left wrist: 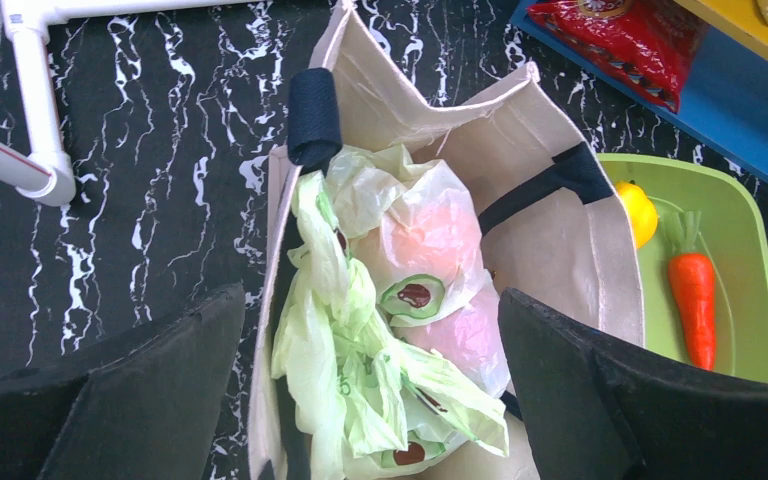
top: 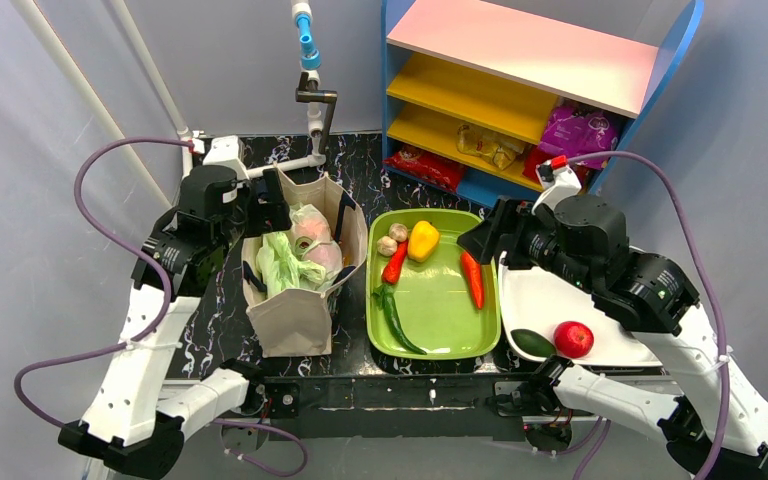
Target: Place the food into the grocery bag and tie it
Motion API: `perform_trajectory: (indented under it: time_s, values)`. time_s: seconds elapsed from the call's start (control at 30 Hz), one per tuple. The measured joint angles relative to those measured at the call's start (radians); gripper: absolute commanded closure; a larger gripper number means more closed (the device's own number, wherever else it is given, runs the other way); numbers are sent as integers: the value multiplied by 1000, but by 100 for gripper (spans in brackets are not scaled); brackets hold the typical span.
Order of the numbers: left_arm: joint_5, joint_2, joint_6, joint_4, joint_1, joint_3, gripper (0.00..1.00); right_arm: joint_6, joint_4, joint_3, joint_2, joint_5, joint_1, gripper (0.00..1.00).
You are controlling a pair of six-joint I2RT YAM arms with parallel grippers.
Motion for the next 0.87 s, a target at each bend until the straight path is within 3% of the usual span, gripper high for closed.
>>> perform_trajectory:
  time_s: [0.87]
  values:
    - [65,-20,-27,6,0,32,2,39,12,-69,-28,-13,-1,6]
